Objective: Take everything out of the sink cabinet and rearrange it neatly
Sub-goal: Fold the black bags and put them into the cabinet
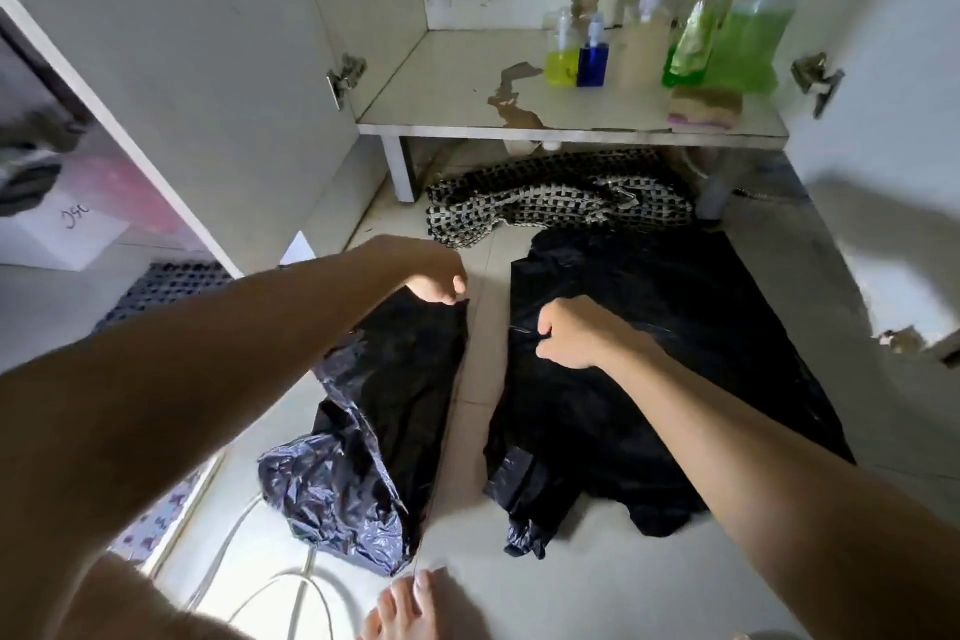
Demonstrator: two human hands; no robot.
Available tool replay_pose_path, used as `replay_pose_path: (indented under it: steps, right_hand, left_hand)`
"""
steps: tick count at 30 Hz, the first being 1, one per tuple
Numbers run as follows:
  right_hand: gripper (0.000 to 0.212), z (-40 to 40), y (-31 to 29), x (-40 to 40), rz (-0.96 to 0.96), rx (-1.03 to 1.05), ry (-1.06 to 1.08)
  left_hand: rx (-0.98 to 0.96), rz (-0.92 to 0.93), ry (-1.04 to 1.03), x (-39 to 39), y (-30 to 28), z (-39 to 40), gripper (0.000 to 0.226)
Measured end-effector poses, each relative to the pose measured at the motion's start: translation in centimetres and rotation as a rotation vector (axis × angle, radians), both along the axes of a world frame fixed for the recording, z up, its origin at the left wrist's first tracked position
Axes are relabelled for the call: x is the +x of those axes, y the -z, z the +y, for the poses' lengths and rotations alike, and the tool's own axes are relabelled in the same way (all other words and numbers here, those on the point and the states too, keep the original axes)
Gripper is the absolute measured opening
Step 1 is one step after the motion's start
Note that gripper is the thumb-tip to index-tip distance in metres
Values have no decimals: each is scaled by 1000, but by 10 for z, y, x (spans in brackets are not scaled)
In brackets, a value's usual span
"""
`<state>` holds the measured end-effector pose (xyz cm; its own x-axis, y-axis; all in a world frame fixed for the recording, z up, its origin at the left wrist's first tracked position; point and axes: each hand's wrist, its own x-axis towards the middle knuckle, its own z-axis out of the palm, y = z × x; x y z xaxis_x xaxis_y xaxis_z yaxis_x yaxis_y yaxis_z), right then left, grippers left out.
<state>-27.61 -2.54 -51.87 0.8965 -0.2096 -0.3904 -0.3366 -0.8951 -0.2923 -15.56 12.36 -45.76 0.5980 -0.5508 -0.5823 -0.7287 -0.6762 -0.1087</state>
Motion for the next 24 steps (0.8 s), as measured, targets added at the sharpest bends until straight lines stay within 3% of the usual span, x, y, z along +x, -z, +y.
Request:
replay_pose_path:
  steps: [3, 5, 7, 12, 14, 17, 21, 24]
  right_hand:
    - [21, 53, -1, 22, -28, 147, -102]
    - [37, 85, 9, 29, -12, 194, -128]
    - [40, 112, 25, 31, 47, 217, -154]
    - [69, 166, 66, 30, 59, 185, -166]
    - [54, 179, 81, 30, 92, 157, -152]
    - [14, 186, 102, 32, 183, 213, -146]
    - [18, 179, 106, 35, 59, 362, -70]
    - [18, 168, 85, 42, -118, 426, -71]
  left_hand:
    - [7, -18, -38, 10, -7, 46, 42]
    - [99, 2, -104, 12, 9, 75, 46]
    - [177, 37, -200, 16, 32, 100, 49]
    - [140, 207, -464, 22, 86, 140, 58]
    - [60, 309, -638, 23, 99, 153, 60]
    - [-49, 416, -782, 26, 108, 160, 57]
    - [-208, 465, -832, 28, 106, 156, 60]
    - [-272, 373, -807, 32, 96, 154, 52]
